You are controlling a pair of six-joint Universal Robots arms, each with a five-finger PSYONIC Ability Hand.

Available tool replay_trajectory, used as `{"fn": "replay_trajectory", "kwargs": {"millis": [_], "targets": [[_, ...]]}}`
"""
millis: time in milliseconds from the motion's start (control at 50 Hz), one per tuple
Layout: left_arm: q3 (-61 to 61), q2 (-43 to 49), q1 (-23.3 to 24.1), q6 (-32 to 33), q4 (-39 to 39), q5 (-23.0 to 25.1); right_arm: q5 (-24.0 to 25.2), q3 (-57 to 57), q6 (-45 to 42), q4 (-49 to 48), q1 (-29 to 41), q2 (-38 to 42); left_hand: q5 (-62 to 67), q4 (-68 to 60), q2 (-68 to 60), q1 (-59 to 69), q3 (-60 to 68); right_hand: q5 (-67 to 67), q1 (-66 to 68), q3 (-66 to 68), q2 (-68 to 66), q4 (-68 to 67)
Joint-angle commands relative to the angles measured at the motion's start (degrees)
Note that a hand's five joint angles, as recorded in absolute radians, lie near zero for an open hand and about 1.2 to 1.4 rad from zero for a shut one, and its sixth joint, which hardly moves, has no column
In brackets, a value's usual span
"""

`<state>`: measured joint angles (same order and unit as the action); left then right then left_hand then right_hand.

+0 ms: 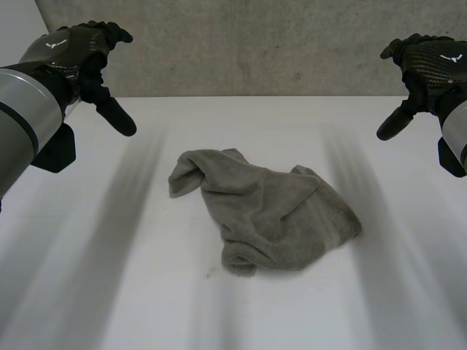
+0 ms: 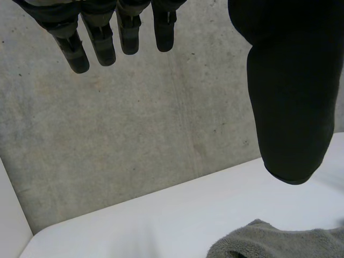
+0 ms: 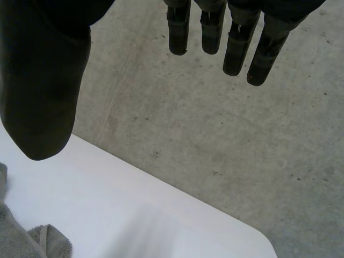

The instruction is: Fold the towel.

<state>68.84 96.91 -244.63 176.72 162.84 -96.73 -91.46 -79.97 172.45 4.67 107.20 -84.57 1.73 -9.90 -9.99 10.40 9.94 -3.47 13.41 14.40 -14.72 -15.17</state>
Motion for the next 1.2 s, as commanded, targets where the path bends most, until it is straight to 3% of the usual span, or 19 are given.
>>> {"fn": "replay_trajectory", "kwargs": {"millis": [20,140,260,380,420,480,540,700,740,760,780,800,820,840,980,1020,1060,1140,1200], "targets": [[0.06,2.22,0.03,0.11,1.86,0.40,2.94,-0.18,-3.33,-0.10,0.20,1.07,-0.17,-1.66,-1.57,1.16,1.62,3.47,-3.41,-4.40,4.72,5.17],[-4.14,11.78,-0.58,3.87,4.51,1.54,11.37,0.34,-13.52,1.22,0.99,7.30,0.50,-2.33,-2.25,1.84,2.30,3.47,-3.41,-4.40,4.72,5.17],[-11.17,23.99,-2.43,8.37,5.29,2.16,16.48,4.20,-16.27,2.27,1.08,16.61,0.67,-2.50,-2.41,2.01,2.46,3.47,-3.41,-4.40,4.72,5.17],[-17.78,33.60,-2.52,9.08,8.02,5.76,18.16,8.08,-16.27,2.98,2.14,23.84,1.51,-3.34,-3.25,2.85,3.30,3.47,-3.41,-4.40,4.72,5.17],[-21.54,39.12,-2.52,9.95,9.86,10.22,18.34,10.70,-16.54,2.89,4.15,28.56,2.51,-4.34,-4.26,3.85,4.31,3.47,-3.41,-4.40,4.72,5.17],[-24.80,44.22,-2.61,12.40,11.44,13.13,18.25,11.94,-16.54,2.72,4.95,30.70,4.36,-6.19,-6.10,5.70,6.15,3.47,-3.41,-4.40,4.72,5.17],[-26.39,46.61,-2.61,14.17,12.07,13.59,18.25,13.88,-16.54,2.28,5.65,34.39,5.55,-7.38,-7.29,6.88,7.34,3.47,-3.41,-4.40,4.72,5.17],[-29.65,53.82,-2.52,18.31,15.58,15.08,17.37,17.74,-16.54,2.28,8.38,41.59,10.43,-12.26,-12.17,11.76,12.22,-9.06,9.12,8.13,-7.81,-7.36],[-29.56,54.78,-2.52,18.48,16.63,16.04,16.14,18.62,-16.71,2.19,8.99,42.82,19.95,-21.77,-21.69,21.28,21.74,-35.46,35.53,34.54,-34.22,-33.77],[-29.56,54.79,-2.52,18.48,16.64,16.05,16.14,18.62,-16.71,2.19,8.99,42.82,20.01,-21.84,-21.76,21.35,21.81,-35.63,35.70,34.71,-34.39,-33.94],[-29.64,54.79,-2.52,18.48,16.72,16.48,15.53,19.15,-16.71,2.01,9.08,42.65,34.50,-36.33,-36.25,35.84,36.30,-55.78,55.85,54.86,-54.54,-54.09],[-29.73,54.61,-2.52,18.39,16.81,16.57,14.91,19.24,-16.19,1.40,9.08,41.60,53.63,-55.46,-55.37,54.97,55.42,-66.42,66.48,65.49,-65.17,-64.73],[-29.73,54.61,-2.52,18.39,16.81,16.57,14.91,19.24,-16.18,1.40,9.08,41.59,53.82,-55.65,-55.57,55.16,55.62,-66.52,66.59,65.60,-65.28,-64.83],[-29.82,54.09,-2.52,18.13,16.73,16.14,14.38,19.06,-15.75,0.35,8.73,39.94,67.15,-68.98,-68.89,68.48,68.94,-66.53,66.59,65.60,-65.28,-64.83],[-25.51,44.68,-2.08,15.76,13.65,15.08,13.85,15.37,-15.31,-2.21,8.29,27.62,68.27,-70.10,-70.01,69.60,70.06,-66.53,66.59,65.60,-65.28,-64.83],[-18.43,36.02,-2.00,13.40,12.51,14.47,14.29,14.05,-15.31,-2.21,8.29,24.72,68.27,-70.10,-70.01,69.60,70.06,-66.53,66.59,65.60,-65.28,-64.83],[-14.48,31.37,-1.91,12.25,12.51,14.46,15.08,9.51,-16.35,-2.47,8.20,18.25,68.27,-70.10,-70.01,69.60,70.06,-66.53,66.59,65.60,-65.28,-64.83],[-4.60,21.92,-1.56,10.48,12.51,14.55,16.40,3.16,-18.91,-2.03,7.59,12.77,68.27,-70.10,-70.01,69.60,70.06,-66.53,66.59,65.60,-65.28,-64.83],[6.48,13.48,-1.20,10.40,12.68,14.90,19.81,-5.50,-26.16,0.41,6.53,9.09,68.27,-70.10,-70.01,69.60,70.06,-66.53,66.59,65.60,-65.28,-64.83]]}}
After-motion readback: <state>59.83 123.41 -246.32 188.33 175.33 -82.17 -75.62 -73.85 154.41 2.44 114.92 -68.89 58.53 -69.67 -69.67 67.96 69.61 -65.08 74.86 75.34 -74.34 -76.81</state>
